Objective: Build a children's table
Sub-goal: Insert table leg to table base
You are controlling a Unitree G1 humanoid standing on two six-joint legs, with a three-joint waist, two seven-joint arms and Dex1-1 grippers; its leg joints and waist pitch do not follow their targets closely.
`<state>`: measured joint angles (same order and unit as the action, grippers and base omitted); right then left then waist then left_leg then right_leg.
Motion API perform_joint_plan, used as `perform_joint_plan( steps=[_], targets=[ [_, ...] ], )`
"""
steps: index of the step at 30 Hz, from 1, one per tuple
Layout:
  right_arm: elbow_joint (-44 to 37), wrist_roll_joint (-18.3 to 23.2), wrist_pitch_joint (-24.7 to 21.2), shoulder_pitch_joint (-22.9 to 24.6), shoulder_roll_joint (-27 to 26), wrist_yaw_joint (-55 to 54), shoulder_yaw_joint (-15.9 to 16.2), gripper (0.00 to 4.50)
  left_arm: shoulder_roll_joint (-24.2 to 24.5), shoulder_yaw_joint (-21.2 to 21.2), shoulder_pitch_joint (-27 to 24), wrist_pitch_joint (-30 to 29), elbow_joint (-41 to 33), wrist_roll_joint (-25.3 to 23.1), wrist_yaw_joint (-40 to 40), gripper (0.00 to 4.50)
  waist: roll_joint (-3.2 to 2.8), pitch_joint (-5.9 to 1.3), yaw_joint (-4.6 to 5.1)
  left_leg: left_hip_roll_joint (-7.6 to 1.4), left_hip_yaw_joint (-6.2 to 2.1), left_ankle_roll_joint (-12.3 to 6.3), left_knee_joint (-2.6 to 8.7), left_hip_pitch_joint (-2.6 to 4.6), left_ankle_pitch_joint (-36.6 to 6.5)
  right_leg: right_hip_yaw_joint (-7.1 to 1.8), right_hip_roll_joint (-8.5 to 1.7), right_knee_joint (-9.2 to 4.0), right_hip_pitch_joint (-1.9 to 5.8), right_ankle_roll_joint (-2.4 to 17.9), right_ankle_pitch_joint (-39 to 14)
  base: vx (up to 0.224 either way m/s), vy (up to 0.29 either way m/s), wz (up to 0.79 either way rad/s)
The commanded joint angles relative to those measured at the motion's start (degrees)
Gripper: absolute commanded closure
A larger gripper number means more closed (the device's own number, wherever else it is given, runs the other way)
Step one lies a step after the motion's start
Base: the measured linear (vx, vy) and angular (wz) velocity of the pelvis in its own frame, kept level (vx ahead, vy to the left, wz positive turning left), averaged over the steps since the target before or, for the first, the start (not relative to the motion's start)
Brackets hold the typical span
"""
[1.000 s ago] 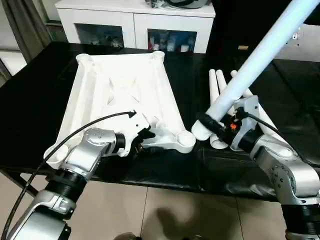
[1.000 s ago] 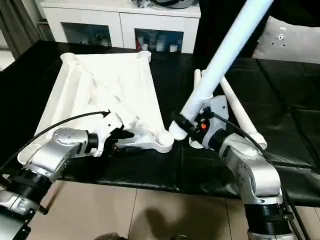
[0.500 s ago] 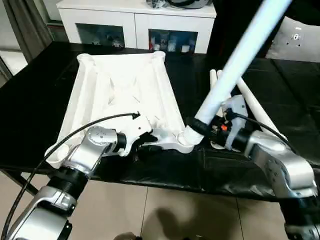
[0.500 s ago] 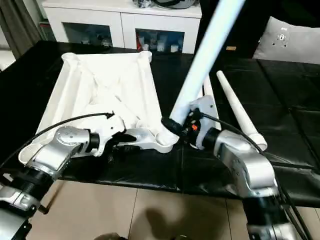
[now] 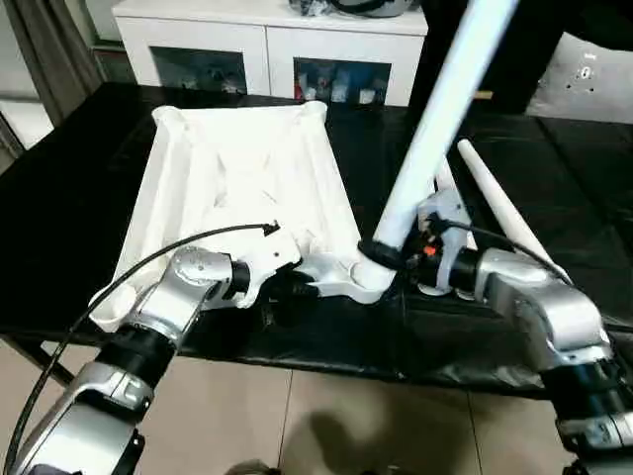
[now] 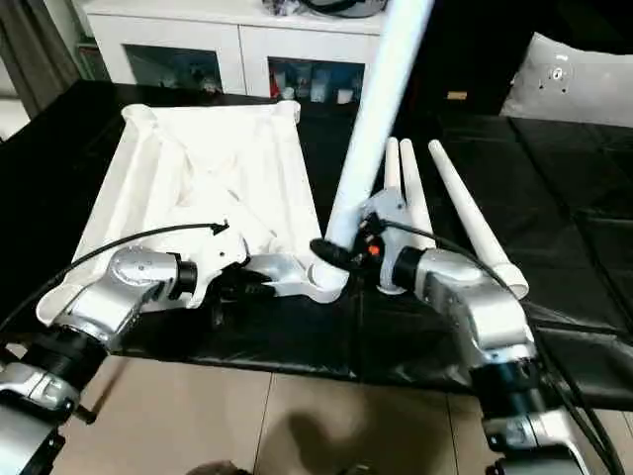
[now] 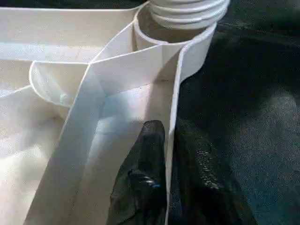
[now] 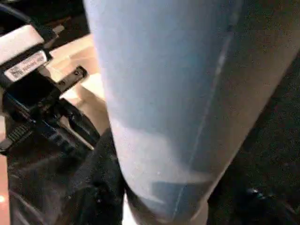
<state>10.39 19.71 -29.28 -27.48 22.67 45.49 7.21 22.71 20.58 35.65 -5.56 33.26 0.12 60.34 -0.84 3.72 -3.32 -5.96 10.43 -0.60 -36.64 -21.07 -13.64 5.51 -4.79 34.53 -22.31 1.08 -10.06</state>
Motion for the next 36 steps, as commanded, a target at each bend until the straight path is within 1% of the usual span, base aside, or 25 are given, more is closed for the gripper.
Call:
perform_joint_plan(
  steps=[1,3,4,5,8,9,10,14,15,16,18,19,20,21,23,26,27,28,30,31,32,33,34,35,36],
  targets=[
    [1.3,-0.4,0.2,-1.4,0.4,2.4,0.9,2.62,1.0,2.1,-0.3,2.0,1.6,-2.3,1.3,4.32,0.20,-3.95,-0.16,-8.02,-3.53,0.17,5.68,0.64,-7.4,-4.68,-7.14,-3.00,2.87,16.7,-7.2,0.000,0.000,0.00],
    [1.6,-0.4,0.3,-1.5,0.4,2.8,1.1,2.62,1.1,2.2,-0.4,2.2,1.5,-2.3,1.7,4.43,0.13,-4.03,-0.11,-8.15,-3.52,-0.06,5.71,0.64,-6.8,-4.68,-7.15,-2.76,2.92,16.9,-5.8,0.000,0.000,0.00],
    [2.0,-0.8,0.8,-1.6,0.4,3.3,1.5,2.62,1.2,2.3,-0.5,2.2,1.1,-2.3,2.2,4.47,0.18,-4.08,-0.02,-8.13,-3.42,-0.33,5.62,0.64,-6.1,-4.65,-7.17,-2.59,2.94,17.3,-4.4,0.000,0.000,0.00],
    [2.7,-1.2,1.0,-1.9,0.6,4.3,2.2,2.62,1.6,2.7,-0.8,2.1,0.0,-2.3,3.3,4.50,0.23,-4.08,-0.01,-8.12,-3.39,-0.46,5.61,0.64,-6.1,-4.62,-7.17,-2.56,2.94,17.5,-4.2,0.000,0.000,0.00],
    [4.3,-2.0,1.3,-2.3,1.3,6.8,3.8,2.62,2.5,3.8,-1.4,2.1,-2.3,-2.6,6.0,4.50,0.21,-3.95,-0.04,-8.18,-3.36,-0.39,5.63,0.65,-6.8,-4.70,-7.21,-2.69,2.94,17.5,-5.6,0.000,0.000,0.00],
    [4.3,-2.0,1.3,-2.3,1.3,6.8,3.9,2.62,2.5,3.9,-1.4,2.1,-2.4,-2.6,6.1,4.50,0.20,-3.96,-0.06,-8.16,-3.36,-0.31,5.60,0.66,-7.1,-4.68,-7.22,-2.70,2.91,17.5,-6.0,0.000,0.000,0.00],
    [4.9,-2.4,1.4,-2.4,1.6,7.8,4.5,2.62,2.7,4.2,-1.8,2.0,-3.5,-2.5,7.1,4.50,0.20,-3.85,-0.12,-8.19,-3.36,-0.04,5.66,0.68,-7.7,-4.73,-7.19,-2.86,2.88,17.3,-7.4,0.000,0.000,0.00],
    [5.7,-2.8,1.5,-2.6,1.9,9.3,5.0,2.62,2.9,4.3,-2.2,2.2,-5.0,-2.0,8.6,4.50,0.18,-3.80,-0.30,-8.24,-3.32,0.61,5.74,0.93,-8.9,-4.80,-7.13,-2.96,2.68,17.0,-8.6,0.000,0.000,0.00],
    [5.9,-2.9,1.5,-2.6,1.9,9.4,5.1,2.62,3.1,4.4,-2.3,2.1,-5.6,-1.9,9.1,4.50,0.18,-3.77,-0.34,-8.21,-3.41,0.63,5.76,0.76,-8.9,-4.82,-7.24,-2.94,2.82,16.9,-8.9,0.000,0.000,0.00],
    [6.0,-3.0,1.5,-2.6,2.0,9.8,5.4,2.62,3.2,4.4,-2.6,1.8,-6.3,-1.8,9.2,4.50,0.28,-3.79,-0.32,-8.28,-3.42,0.65,5.78,0.79,-8.9,-4.81,-7.21,-2.89,2.76,16.8,-9.0,0.000,0.000,0.00],
    [6.2,-3.0,1.3,-2.6,2.1,10.2,5.6,2.62,3.3,4.4,-2.7,1.6,-6.6,-1.8,9.2,4.50,0.25,-3.79,-0.30,-8.28,-3.44,0.66,5.78,0.77,-8.9,-4.82,-7.19,-2.91,2.76,16.7,-9.2,0.000,0.000,0.00],
    [6.3,-2.9,1.3,-2.6,2.2,10.5,5.8,2.62,3.3,4.4,-2.7,1.4,-6.8,-1.7,9.2,4.50,0.41,-3.75,-0.26,-8.28,-3.43,0.63,5.81,0.75,-8.9,-4.83,-7.16,-2.95,2.75,16.6,-9.4,0.000,0.000,0.00],
    [6.6,-3.0,1.5,-2.6,2.3,11.0,5.9,2.62,3.0,4.1,-2.8,1.3,-7.0,-1.7,8.7,4.50,0.40,-3.79,-0.28,-8.25,-3.42,0.57,5.76,0.76,-8.6,-4.84,-7.19,-2.92,2.76,16.6,-9.3,0.000,0.000,0.00],
    [7.0,-3.0,1.6,-2.6,2.1,11.1,5.7,2.62,2.8,3.8,-2.9,1.2,-7.1,-1.6,8.2,4.50,0.37,-3.80,-0.30,-8.21,-3.40,0.51,5.72,0.73,-8.5,-4.84,-7.21,-2.92,2.76,16.7,-9.4,0.000,0.000,0.00],
    [8.0,-1.7,1.0,-2.3,1.2,11.2,4.3,2.62,2.0,2.8,-3.1,0.8,-7.2,-1.4,6.8,4.50,0.39,-3.78,-0.26,-8.23,-3.40,0.32,5.71,0.74,-8.6,-4.81,-7.17,-2.98,2.73,16.8,-9.5,0.000,0.000,0.00],
    [9.4,0.2,0.2,-1.8,-0.1,10.7,1.8,2.62,1.4,1.9,-3.7,0.0,-7.9,-0.5,6.3,4.50,0.24,-3.75,-0.33,-8.26,-3.47,0.55,5.80,0.75,-9.3,-4.79,-7.12,-3.14,2.66,16.7,-10.4,0.000,0.000,0.00],
    [10.0,0.8,0.1,-1.5,-0.5,10.5,1.0,2.62,1.2,1.6,-3.9,-0.4,-8.1,-0.2,6.1,4.50,0.13,-3.85,-0.35,-8.30,-3.45,0.71,5.76,0.84,-9.4,-4.82,-7.22,-3.08,2.68,16.8,-10.2,0.000,0.000,0.00],
    [11.0,2.2,0.2,-0.2,-1.5,9.7,-0.8,2.62,0.8,1.1,-4.5,-1.1,-8.7,0.4,5.5,4.50,0.16,-3.89,-0.41,-8.35,-3.45,0.77,5.74,0.78,-9.1,-4.88,-7.33,-3.04,2.75,17.1,-9.0,0.000,0.000,0.00],
    [11.3,3.0,0.4,0.9,-2.0,9.3,-1.9,2.62,0.5,0.6,-4.9,-1.7,-9.0,0.8,5.0,4.50,0.18,-4.01,-0.51,-8.22,-3.43,0.52,5.73,0.70,-8.3,-4.74,-7.20,-2.84,2.82,17.3,-7.6,0.000,0.000,0.00],
    [11.3,3.2,0.7,1.4,-2.2,9.0,-2.3,2.62,0.4,0.4,-5.1,-1.9,-9.2,1.0,4.7,4.50,-0.16,-4.01,-0.57,-8.25,-3.45,0.52,5.75,0.73,-8.1,-4.71,-7.18,-2.78,2.80,17.4,-7.1,0.000,0.000,0.00],
    [11.4,3.2,1.3,2.2,-2.5,8.6,-2.7,2.62,0.2,0.2,-5.2,-2.1,-9.3,1.0,4.3,4.50,0.05,-3.93,-0.45,-8.29,-3.43,0.40,5.85,0.69,-8.2,-4.69,-7.05,-2.77,2.74,17.3,-6.6,0.000,0.000,0.00],
    [11.5,3.1,2.1,3.0,-2.7,8.2,-3.1,2.62,0.1,0.0,-5.3,-2.2,-9.4,1.1,3.9,4.50,0.07,-3.93,-0.50,-8.27,-3.38,0.37,5.82,0.74,-8.6,-4.73,-7.21,-2.88,2.76,17.3,-6.9,0.000,0.000,0.00],
    [10.9,3.2,3.8,4.6,-3.4,7.1,-3.8,2.62,-0.2,-0.2,-5.5,-2.4,-9.5,1.1,3.5,4.50,-0.28,-3.86,-0.62,-8.25,-3.39,0.65,5.85,0.72,-9.3,-4.75,-7.27,-3.05,2.71,17.1,-8.0,0.000,0.000,0.00],
    [10.0,3.1,5.0,5.9,-3.7,6.7,-4.1,2.63,-0.3,-0.2,-5.6,-2.6,-9.5,1.1,3.3,4.50,-0.33,-3.77,-0.64,-8.26,-3.41,0.83,5.90,0.77,-9.9,-4.77,-7.26,-3.22,2.61,16.8,-8.8,0.000,0.000,0.00],
    [9.2,2.8,6.1,6.9,-3.9,6.3,-4.3,2.63,-0.4,-0.3,-5.7,-2.7,-9.6,1.0,3.2,4.50,-0.15,-3.77,-0.65,-8.33,-3.51,1.17,6.05,0.82,-10.8,-4.76,-7.23,-3.29,2.64,16.4,-9.7,0.000,0.000,0.00]
  ],
)
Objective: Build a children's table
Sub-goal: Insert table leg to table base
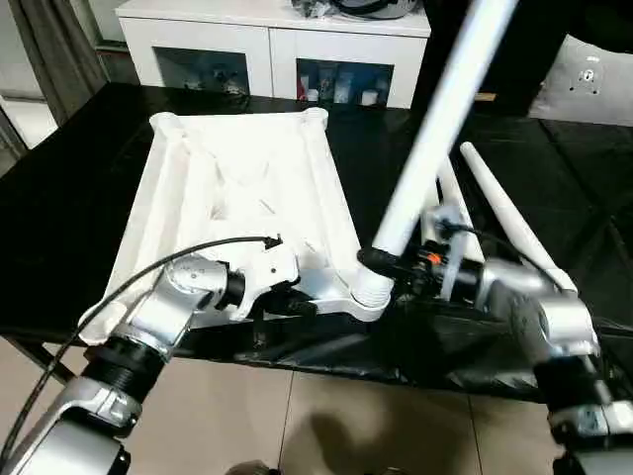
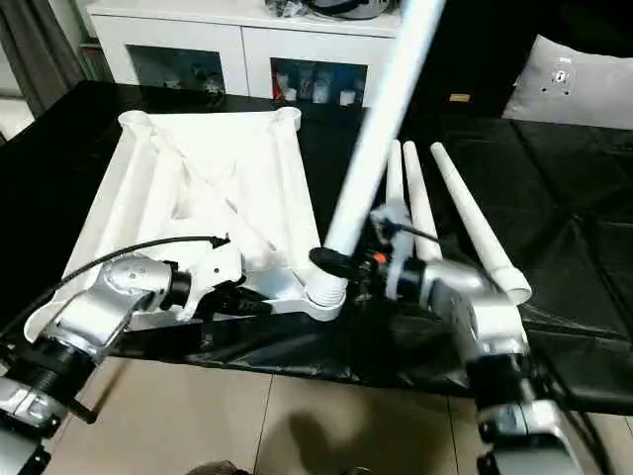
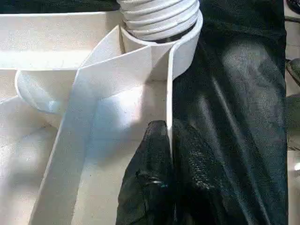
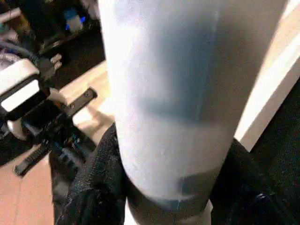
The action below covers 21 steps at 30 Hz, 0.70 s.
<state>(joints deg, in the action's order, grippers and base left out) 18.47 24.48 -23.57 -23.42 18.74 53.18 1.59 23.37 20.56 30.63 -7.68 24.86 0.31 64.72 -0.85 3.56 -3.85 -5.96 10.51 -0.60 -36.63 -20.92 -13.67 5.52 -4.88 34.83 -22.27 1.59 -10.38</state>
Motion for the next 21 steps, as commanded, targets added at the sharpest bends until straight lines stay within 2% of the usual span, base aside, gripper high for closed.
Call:
perform_joint_plan(
  steps=[1,3,5,6,7,8,9,15,21],
  targets=[
    [0.5,-2.3,0.9,3.4,-0.1,-1.6,1.3,2.63,-1.1,-0.4,-0.8,-0.6,-1.3,0.8,-1.2,4.50,-0.09,-3.59,-0.13,-8.35,-3.60,1.26,6.09,0.68,-11.0,-4.79,-7.16,-3.65,2.60,15.7,-9.8,0.000,0.000,0.00],
    [-0.3,-2.9,1.4,4.1,-0.2,-2.1,1.5,2.63,-1.1,-0.4,-1.0,-0.8,-1.6,0.7,-1.2,4.50,-0.50,-3.38,0.00,-8.36,-3.79,1.98,6.35,0.73,-13.5,-4.79,-7.05,-3.99,2.51,15.0,-12.6,0.000,0.000,0.00],
    [-2.8,-7.0,4.7,5.6,0.7,-3.8,3.9,2.63,-0.8,0.1,-1.3,-1.0,-2.0,0.2,-0.9,4.50,-0.49,-3.21,0.07,-8.29,-3.83,2.70,6.42,0.84,-15.6,-4.87,-7.08,-4.36,2.30,14.1,-15.3,0.000,0.000,0.00],
    [-3.0,-7.2,5.0,5.6,0.7,-4.0,4.0,2.63,-0.7,0.2,-1.4,-0.9,-2.0,0.2,-0.8,4.50,-0.79,-3.00,0.23,-8.19,-3.97,3.22,6.55,0.90,-17.4,-4.88,-7.03,-4.71,2.31,13.3,-17.7,0.000,0.000,0.00],
    [-3.1,-7.2,5.1,5.5,0.6,-4.1,3.9,2.63,-0.7,0.3,-1.4,-0.9,-2.1,0.1,-0.8,4.50,-0.71,-2.89,0.32,-8.18,-4.06,3.29,6.60,0.94,-18.5,-4.94,-7.07,-4.85,2.24,12.9,-19.3,0.000,0.000,0.00],
    [-3.1,-7.0,5.2,5.4,0.5,-4.0,3.8,2.63,-0.7,0.3,-1.5,-0.9,-2.2,0.1,-0.8,4.50,-1.02,-2.86,0.33,-8.13,-4.26,3.49,6.55,1.12,-20.2,-4.95,-7.27,-5.09,2.21,12.3,-22.4,0.000,0.000,0.00],
    [-2.9,-7.3,5.4,5.3,0.6,-3.8,4.2,2.63,-0.7,0.4,-1.6,-1.0,-2.2,0.0,-0.7,4.50,-0.94,-2.84,0.41,-8.16,-4.27,3.49,6.56,1.22,-20.7,-5.01,-7.25,-5.28,2.12,12.0,-23.3,0.000,0.000,0.00],
    [-1.9,-9.7,7.4,5.4,1.2,-3.7,6.1,2.63,-0.5,1.0,-2.0,-0.9,-2.6,-0.8,-0.6,4.50,-1.00,-2.97,0.55,-8.27,-4.26,2.86,6.73,0.92,-18.8,-5.06,-7.06,-4.92,2.15,12.7,-19.6,0.000,0.000,0.00],
    [-0.2,-12.8,8.3,4.2,2.7,-1.5,9.7,2.63,0.2,1.7,-1.3,0.5,-1.9,-1.9,-0.3,4.50,-0.82,-2.64,0.77,-8.27,-4.46,3.27,6.89,1.14,-22.2,-5.14,-7.09,-5.41,1.85,11.4,-24.8,0.000,0.000,0.00]
  ],
)
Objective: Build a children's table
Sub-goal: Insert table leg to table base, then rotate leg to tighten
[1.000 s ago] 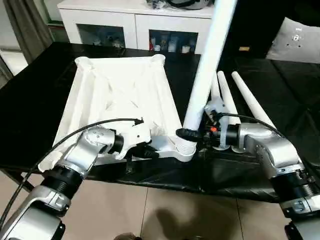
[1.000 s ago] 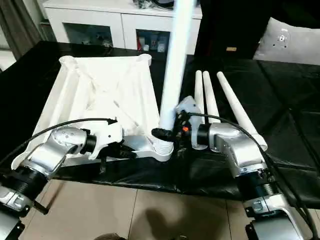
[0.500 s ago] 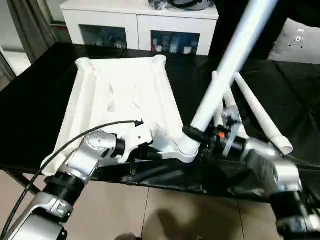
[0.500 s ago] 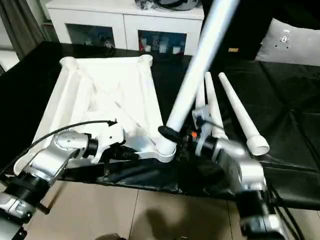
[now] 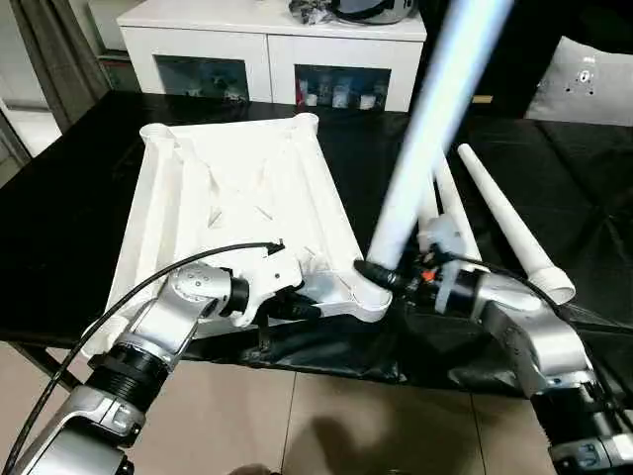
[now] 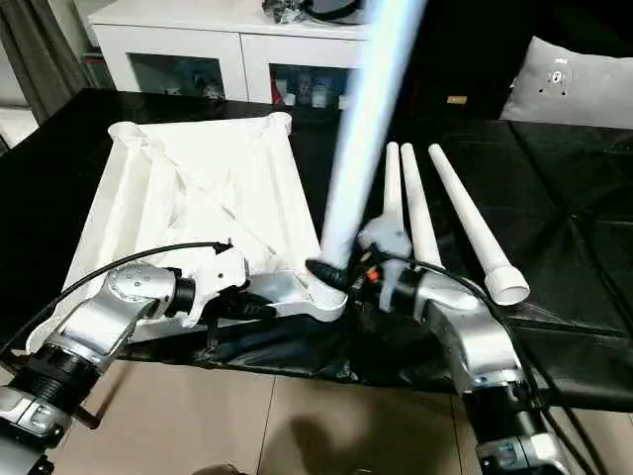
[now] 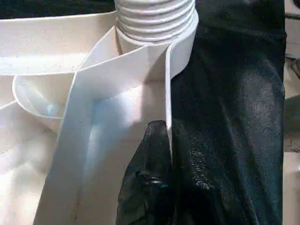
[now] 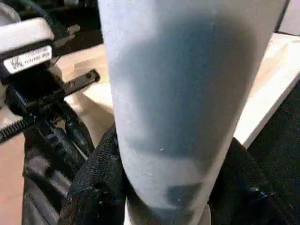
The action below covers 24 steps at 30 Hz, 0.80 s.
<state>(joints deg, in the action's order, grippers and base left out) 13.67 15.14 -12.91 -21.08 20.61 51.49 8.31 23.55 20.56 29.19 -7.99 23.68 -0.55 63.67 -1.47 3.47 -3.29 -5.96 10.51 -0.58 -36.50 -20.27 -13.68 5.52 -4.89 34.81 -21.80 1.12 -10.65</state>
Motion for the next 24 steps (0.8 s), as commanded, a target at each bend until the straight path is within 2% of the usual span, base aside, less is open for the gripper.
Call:
perform_joint_plan(
  steps=[1,8,14,17,20,22,24],
  targets=[
    [4.8,-3.6,-2.3,1.7,0.9,0.4,3.2,2.63,0.1,1.8,0.2,1.0,-0.6,-1.2,0.9,4.50,-0.30,-2.46,0.24,-8.28,-4.52,3.23,6.81,0.47,-22.7,-5.20,-7.12,-5.48,1.33,11.8,-25.1,0.000,0.000,0.00],
    [5.4,-4.2,-2.4,1.1,1.4,3.3,5.6,2.63,0.8,2.2,2.0,2.7,1.4,-2.2,1.9,4.50,0.08,-2.60,0.27,-8.21,-4.33,2.39,6.81,0.36,-20.7,-5.30,-7.17,-5.47,1.45,12.2,-23.5,0.000,0.000,0.00],
    [7.6,-3.6,-3.0,-0.3,0.3,5.6,6.8,2.63,2.1,2.1,5.3,5.2,5.6,-2.7,4.3,4.50,0.07,-2.43,0.13,-8.15,-4.32,1.82,6.88,0.41,-20.0,-5.27,-7.24,-5.97,1.39,11.5,-26.4,0.000,0.000,0.00],
    [8.1,-3.8,-3.5,-0.8,-0.6,5.2,7.0,2.63,2.9,2.1,5.6,5.6,6.3,-3.2,5.0,4.50,0.03,-2.53,0.11,-8.28,-4.39,1.95,7.03,0.35,-19.1,-5.30,-7.26,-5.70,1.46,11.7,-25.1,0.000,0.000,0.00],
    [7.9,-4.1,-3.9,-0.7,-1.6,3.9,7.0,2.63,3.3,1.7,4.5,4.3,5.3,-2.8,4.7,4.50,0.01,-2.47,0.31,-8.46,-4.47,2.15,7.24,0.14,-18.6,-5.34,-7.30,-5.44,1.61,12.6,-23.3,0.000,0.000,0.00],
    [8.1,-5.9,-4.4,-0.7,-3.0,-0.8,6.6,2.63,3.0,0.2,2.1,0.1,2.6,-1.7,2.6,4.50,-0.03,-2.35,0.47,-8.58,-4.46,2.53,7.38,0.17,-18.9,-5.38,-7.36,-5.36,1.59,13.0,-22.7,0.000,0.000,0.00],
    [8.3,-7.0,-5.2,-0.9,-3.9,-4.6,6.0,2.63,2.6,-0.6,0.5,-3.0,0.4,-1.4,0.2,4.50,-0.01,-2.04,0.99,-8.48,-4.58,3.22,7.57,0.24,-20.8,-5.32,-7.26,-5.64,1.32,12.6,-25.8,0.000,0.000,0.00]
  ],
)
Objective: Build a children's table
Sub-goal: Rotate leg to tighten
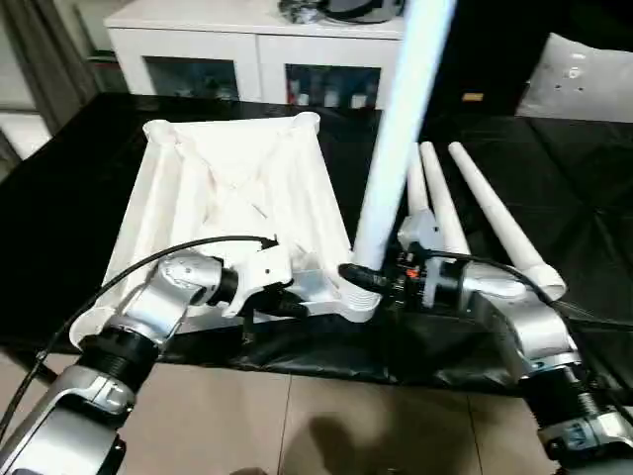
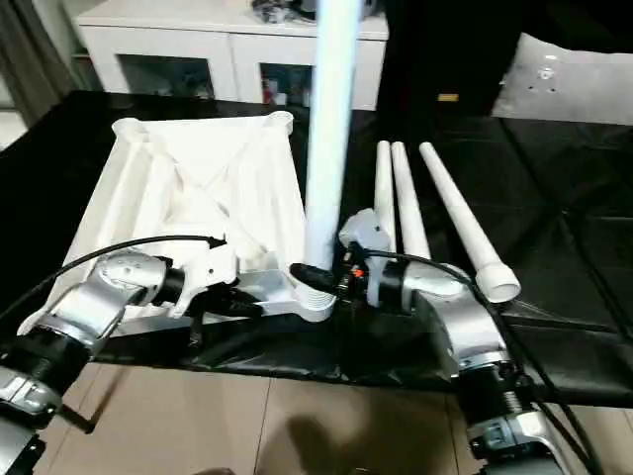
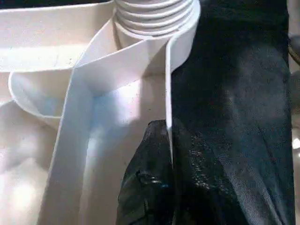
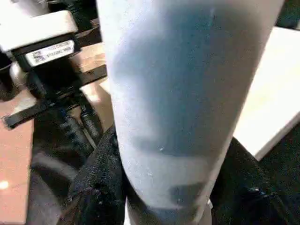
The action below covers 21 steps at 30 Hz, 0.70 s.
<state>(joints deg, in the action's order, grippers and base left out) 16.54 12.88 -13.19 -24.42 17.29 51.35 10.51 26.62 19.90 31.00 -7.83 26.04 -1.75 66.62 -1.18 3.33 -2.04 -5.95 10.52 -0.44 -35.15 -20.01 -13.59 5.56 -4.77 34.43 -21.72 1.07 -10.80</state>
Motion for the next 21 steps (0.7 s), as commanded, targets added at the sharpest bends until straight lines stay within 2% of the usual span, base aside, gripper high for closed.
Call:
perform_joint_plan(
  steps=[1,2,3,4,5,6,7,8,9,10,11,12,14,15,17,21],
  targets=[
    [5.7,-5.4,-5.8,2.0,-1.5,-7.4,3.3,2.63,-0.8,-0.4,-2.9,-5.9,-4.5,-0.5,-4.9,4.50,-0.25,-1.67,0.05,-8.37,-4.73,3.37,6.23,0.04,-22.5,-5.37,-7.40,-5.50,1.05,11.9,-28.4,0.000,0.000,0.00],
    [5.7,-5.5,-6.6,1.6,-2.2,-8.8,2.9,2.63,-1.1,-0.7,-3.8,-7.7,-6.2,-0.8,-6.3,4.50,-0.24,-1.59,0.32,-8.44,-4.95,3.64,6.27,-0.12,-23.2,-5.32,-7.52,-5.50,1.18,11.4,-29.9,0.000,0.000,0.00],
    [5.7,-5.6,-6.9,1.5,-2.6,-9.5,2.7,2.63,-1.3,-0.8,-4.2,-8.6,-7.0,-0.9,-6.9,4.50,-0.04,-1.47,0.61,-8.33,-5.27,3.60,6.31,-0.25,-24.2,-5.17,-7.53,-5.73,1.10,10.0,-33.5,0.000,0.000,0.00],
    [6.1,-5.7,-7.8,0.8,-3.7,-11.6,2.1,2.63,-2.0,-1.2,-5.4,-11.1,-9.4,-1.2,-9.0,4.50,0.16,-1.39,0.88,-8.31,-5.28,3.76,6.35,-0.13,-24.7,-5.18,-7.52,-5.95,0.94,9.4,-35.1,0.000,0.000,0.00],
    [8.3,-5.8,-8.8,-1.3,-6.4,-16.0,0.6,2.63,-4.6,-2.1,-7.0,-15.9,-13.5,-1.4,-13.1,4.50,0.06,-1.32,1.25,-8.09,-5.31,3.79,6.12,0.23,-26.1,-5.10,-7.38,-6.49,0.44,7.9,-38.2,0.000,0.000,0.00],
    [9.7,-5.8,-9.0,-2.5,-7.7,-18.0,0.0,2.63,-6.0,-2.5,-7.5,-17.9,-15.0,-1.4,-15.0,4.50,-0.12,-1.37,1.52,-8.14,-5.48,4.18,6.02,0.35,-26.8,-5.15,-7.57,-6.32,0.27,8.2,-38.5,0.000,0.000,0.00],
    [12.4,-5.8,-9.1,-4.3,-9.5,-21.3,-1.2,2.63,-8.3,-2.7,-8.1,-20.9,-17.3,-2.0,-17.6,4.50,-0.20,-1.31,2.34,-7.92,-5.74,4.38,6.04,0.24,-28.3,-4.57,-7.23,-6.76,0.30,7.1,-39.6,0.000,0.000,0.00],
    [15.0,-6.0,-8.8,-5.9,-11.0,-24.3,-2.0,2.63,-10.4,-2.3,-8.6,-23.1,-19.4,-2.8,-19.6,4.50,-0.12,-1.42,2.75,-7.96,-5.74,4.51,6.03,0.24,-28.2,-4.67,-7.29,-6.73,0.31,7.4,-38.5,0.000,0.000,0.00],
    [15.6,-6.1,-8.7,-6.3,-11.2,-25.0,-2.2,2.63,-10.9,-2.2,-8.6,-23.6,-19.9,-3.0,-20.0,4.50,0.51,-1.46,2.83,-7.97,-5.88,3.94,6.06,-0.02,-27.6,-4.56,-7.36,-6.63,0.47,7.4,-38.0,0.000,0.000,0.00],
    [16.7,-6.3,-8.5,-6.9,-11.8,-26.3,-2.5,2.63,-11.8,-1.9,-8.8,-24.8,-21.0,-3.4,-20.9,4.50,0.28,-1.35,2.81,-7.94,-5.75,3.81,6.11,0.10,-27.9,-4.64,-7.28,-6.84,0.27,7.4,-37.9,0.000,0.000,0.00],
    [17.9,-6.1,-8.8,-7.6,-12.5,-27.7,-3.0,2.63,-12.6,-1.0,-9.1,-26.2,-22.7,-3.5,-21.5,4.50,0.75,-1.47,2.96,-7.98,-5.58,3.68,6.14,0.09,-28.2,-4.70,-7.17,-6.86,0.13,7.4,-37.1,0.000,0.000,0.00],
    [18.6,-5.9,-9.2,-8.0,-13.0,-28.3,-3.4,2.63,-13.0,-0.5,-9.3,-27.1,-23.7,-3.5,-21.9,4.50,0.60,-1.45,2.94,-8.00,-5.61,3.69,6.21,-0.02,-28.1,-4.78,-7.24,-6.73,0.17,7.8,-36.2,0.000,0.000,0.00],
    [20.2,-5.5,-10.5,-9.0,-14.0,-29.2,-3.9,2.63,-13.3,0.6,-9.5,-27.9,-25.2,-3.5,-22.1,4.50,1.08,-1.46,2.81,-7.94,-5.51,3.37,6.32,-0.08,-28.1,-4.89,-7.18,-6.82,0.08,7.9,-35.1,0.000,0.000,0.00],
    [20.7,-5.6,-10.6,-9.2,-14.2,-29.3,-4.0,2.63,-13.3,0.8,-9.5,-28.3,-25.6,-3.6,-22.3,4.50,0.91,-1.46,2.87,-7.95,-5.66,3.50,6.46,-0.32,-28.2,-4.80,-7.16,-6.63,0.27,8.0,-34.4,0.000,0.000,0.00],
    [22.0,-6.4,-10.6,-9.9,-15.0,-28.2,-3.2,2.63,-12.8,0.9,-9.5,-29.1,-25.4,-4.5,-22.9,4.50,1.00,-1.50,2.95,-8.02,-5.77,4.04,6.58,-0.43,-29.3,-4.78,-7.19,-6.51,0.27,7.9,-34.3,0.000,0.000,0.00],
    [23.3,-6.4,-10.0,-10.6,-15.6,-28.2,-3.3,2.63,-12.1,1.2,-9.7,-30.2,-26.2,-5.4,-23.3,4.50,1.02,-1.58,2.86,-7.93,-5.73,4.05,6.50,-0.16,-29.7,-4.89,-7.38,-6.86,0.07,7.4,-35.8,0.000,0.000,0.00]
  ],
)
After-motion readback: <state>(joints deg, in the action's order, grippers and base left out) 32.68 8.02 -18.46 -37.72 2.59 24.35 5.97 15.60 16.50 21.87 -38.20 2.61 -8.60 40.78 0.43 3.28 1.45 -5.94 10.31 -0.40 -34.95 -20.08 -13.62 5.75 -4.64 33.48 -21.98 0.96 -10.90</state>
